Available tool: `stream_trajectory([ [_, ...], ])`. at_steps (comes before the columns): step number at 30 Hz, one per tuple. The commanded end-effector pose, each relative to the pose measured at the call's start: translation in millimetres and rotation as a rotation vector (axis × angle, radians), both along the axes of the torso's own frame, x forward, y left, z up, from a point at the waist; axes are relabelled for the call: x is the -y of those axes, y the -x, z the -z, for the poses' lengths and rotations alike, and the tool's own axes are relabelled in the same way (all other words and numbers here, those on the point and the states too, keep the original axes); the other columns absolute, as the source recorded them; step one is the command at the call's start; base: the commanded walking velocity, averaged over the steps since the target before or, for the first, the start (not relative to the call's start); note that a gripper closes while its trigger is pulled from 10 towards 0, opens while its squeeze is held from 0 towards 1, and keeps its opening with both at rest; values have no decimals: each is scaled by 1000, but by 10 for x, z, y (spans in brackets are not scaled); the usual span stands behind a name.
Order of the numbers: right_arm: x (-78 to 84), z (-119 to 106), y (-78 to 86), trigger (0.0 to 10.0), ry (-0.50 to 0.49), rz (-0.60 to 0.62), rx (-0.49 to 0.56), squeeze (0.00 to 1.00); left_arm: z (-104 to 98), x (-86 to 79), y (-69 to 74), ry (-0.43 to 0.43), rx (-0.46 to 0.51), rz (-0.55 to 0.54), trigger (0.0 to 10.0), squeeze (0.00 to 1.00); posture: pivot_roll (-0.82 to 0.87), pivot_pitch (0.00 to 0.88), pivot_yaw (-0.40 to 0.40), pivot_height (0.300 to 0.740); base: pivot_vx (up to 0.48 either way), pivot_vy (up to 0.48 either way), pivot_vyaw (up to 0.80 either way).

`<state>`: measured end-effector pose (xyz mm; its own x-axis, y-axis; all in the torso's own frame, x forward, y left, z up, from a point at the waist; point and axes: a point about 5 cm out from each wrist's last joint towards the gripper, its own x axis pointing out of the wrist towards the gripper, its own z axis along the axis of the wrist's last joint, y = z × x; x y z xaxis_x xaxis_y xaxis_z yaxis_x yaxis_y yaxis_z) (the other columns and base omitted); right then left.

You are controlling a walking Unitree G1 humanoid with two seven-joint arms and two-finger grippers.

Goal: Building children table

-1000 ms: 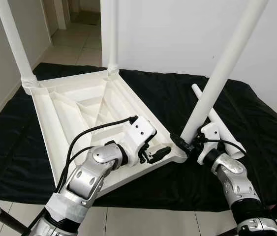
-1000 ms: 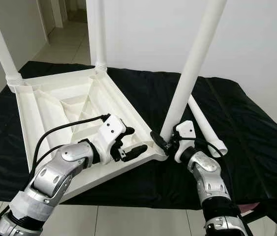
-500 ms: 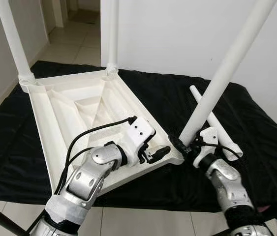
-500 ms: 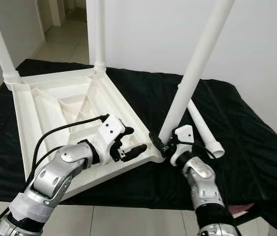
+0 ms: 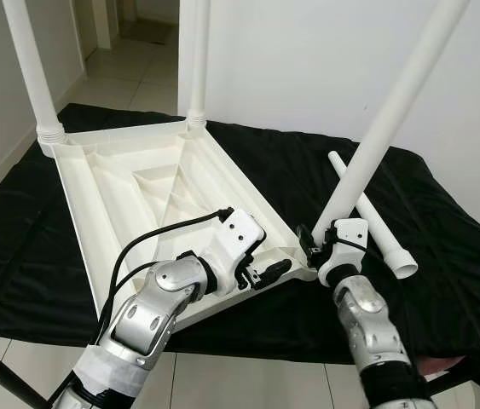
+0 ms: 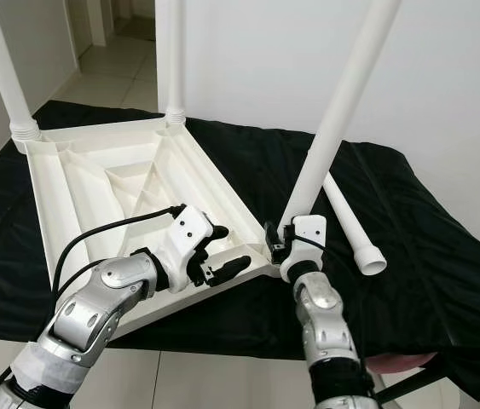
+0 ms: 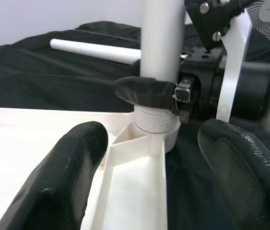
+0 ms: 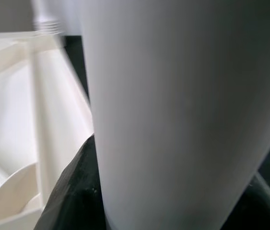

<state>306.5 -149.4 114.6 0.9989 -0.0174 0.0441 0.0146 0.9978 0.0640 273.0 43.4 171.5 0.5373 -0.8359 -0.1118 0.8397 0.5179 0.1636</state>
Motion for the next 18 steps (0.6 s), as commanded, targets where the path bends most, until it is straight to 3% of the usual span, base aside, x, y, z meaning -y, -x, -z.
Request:
stream_trajectory([
  [1,31,167,71,10000,-1,65,-87,0,0,-8,-12,-1,6,-51,10000,0,14,0,-130,740,0,0,0],
  [5,-110,116,96,10000,-46,63,-50,0,-5,1,-17,2,9,-53,10000,0,13,0,-127,740,0,0,0],
  [8,-101,82,88,10000,-45,56,-31,0,-13,-5,-27,2,13,-55,10000,0,11,0,-123,740,0,0,0],
  [9,-80,68,81,10000,-46,57,-25,169,-17,-12,-37,1,16,-58,10000,0,11,0,-123,740,0,0,0],
  [13,-68,60,76,10000,-47,57,-23,169,-19,-17,-44,1,18,-60,10000,0,11,0,-123,740,0,0,0],
  [14,-82,20,71,10000,-53,11,-3,1000,-40,-25,-66,3,29,-69,10000,0,14,0,-123,740,0,0,0],
  [18,-93,-3,74,10000,-50,-7,7,1000,-53,-24,-74,6,33,-70,10000,0,14,0,-124,740,0,0,0],
])
